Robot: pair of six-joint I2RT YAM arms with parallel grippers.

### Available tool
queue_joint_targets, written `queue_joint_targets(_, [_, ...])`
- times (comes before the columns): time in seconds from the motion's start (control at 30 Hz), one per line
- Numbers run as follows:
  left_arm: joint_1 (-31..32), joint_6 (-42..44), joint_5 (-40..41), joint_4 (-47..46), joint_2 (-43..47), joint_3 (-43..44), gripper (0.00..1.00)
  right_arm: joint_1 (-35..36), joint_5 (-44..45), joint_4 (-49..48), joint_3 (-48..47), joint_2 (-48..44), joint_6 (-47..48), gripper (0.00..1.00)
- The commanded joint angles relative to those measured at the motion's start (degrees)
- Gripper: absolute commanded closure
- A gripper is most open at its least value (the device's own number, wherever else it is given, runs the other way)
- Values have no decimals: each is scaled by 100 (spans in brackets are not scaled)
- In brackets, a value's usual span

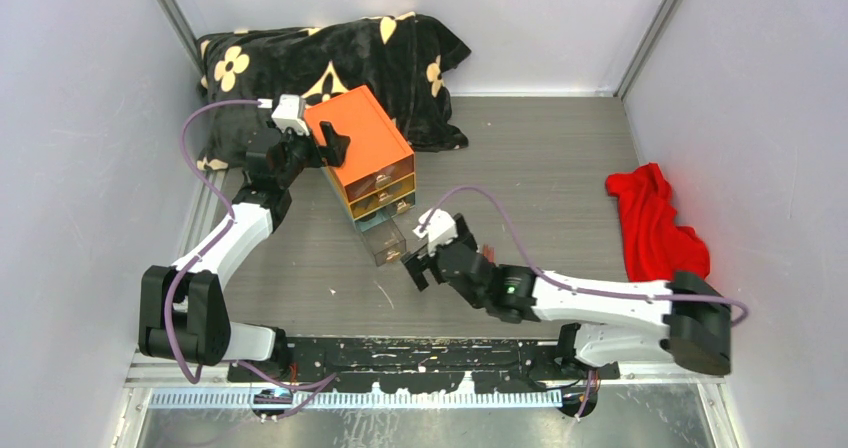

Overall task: Organize the makeup
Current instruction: Pick up the lipstick at the center of the board.

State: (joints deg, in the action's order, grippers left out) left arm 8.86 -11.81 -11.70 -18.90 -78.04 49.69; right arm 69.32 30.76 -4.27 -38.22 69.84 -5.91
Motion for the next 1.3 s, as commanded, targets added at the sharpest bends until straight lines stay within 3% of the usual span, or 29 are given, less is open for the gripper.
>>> queue_joint_targets(0.0, [141,360,-513,1172,-356,-182,0,20,1043,523,118,-1078,-412,0])
queue_joint_targets(0.2, [142,433,-493,1393,-309,-59,0,-11,1558,1186,270,-1659,-689,1])
queue_joint_targets(0.3, [139,434,-486,1446,-306,-32,0,-59,2031,2501,-283,-1180,-1520,5])
queue_joint_targets(0.43, [142,389,-523,1459,-344,-13,0,-149,2172,4580,-1127,-417,-3328,5])
queue_joint_targets(0.6, [142,357,-548,1409,-345,-30,0,-407,1641,5872,-1381,-68,-4681,10])
queue_joint_targets(0.73, [142,280,-652,1324,-396,-41,0,-921,1139,5868,-1163,-330,-4797,13])
queue_joint_targets(0.93, [138,255,-681,1266,-377,-74,0,-2040,-82,4812,-337,-899,-4265,21])
queue_joint_targets(1.27, [141,259,-702,1300,-373,-94,0,-2225,-426,3928,-248,103,-3985,27])
